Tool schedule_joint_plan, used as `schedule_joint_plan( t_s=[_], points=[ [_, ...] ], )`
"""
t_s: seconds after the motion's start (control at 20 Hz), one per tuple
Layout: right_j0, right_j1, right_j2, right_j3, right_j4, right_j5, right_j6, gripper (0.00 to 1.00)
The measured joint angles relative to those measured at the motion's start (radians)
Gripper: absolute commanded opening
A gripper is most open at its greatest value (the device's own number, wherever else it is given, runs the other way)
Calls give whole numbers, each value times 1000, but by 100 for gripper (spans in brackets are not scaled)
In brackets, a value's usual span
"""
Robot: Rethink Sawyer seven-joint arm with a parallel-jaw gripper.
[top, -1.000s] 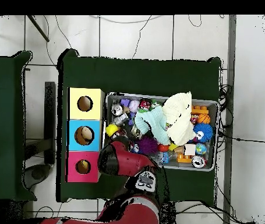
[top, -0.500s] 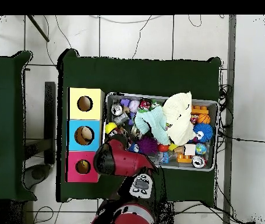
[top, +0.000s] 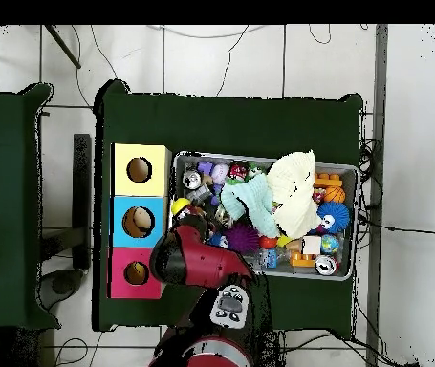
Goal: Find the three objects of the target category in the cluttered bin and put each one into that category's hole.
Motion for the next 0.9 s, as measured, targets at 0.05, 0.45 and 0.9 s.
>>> schedule_joint_plan(
  t_s=[0.05,0.45,0.9],
  points=[
    [-5,1,4,-1,0,0,0,100],
    [-25,3,25,-7,0,0,0,100],
    [-58,31,53,-39,-2,0,0,100]
  ],
)
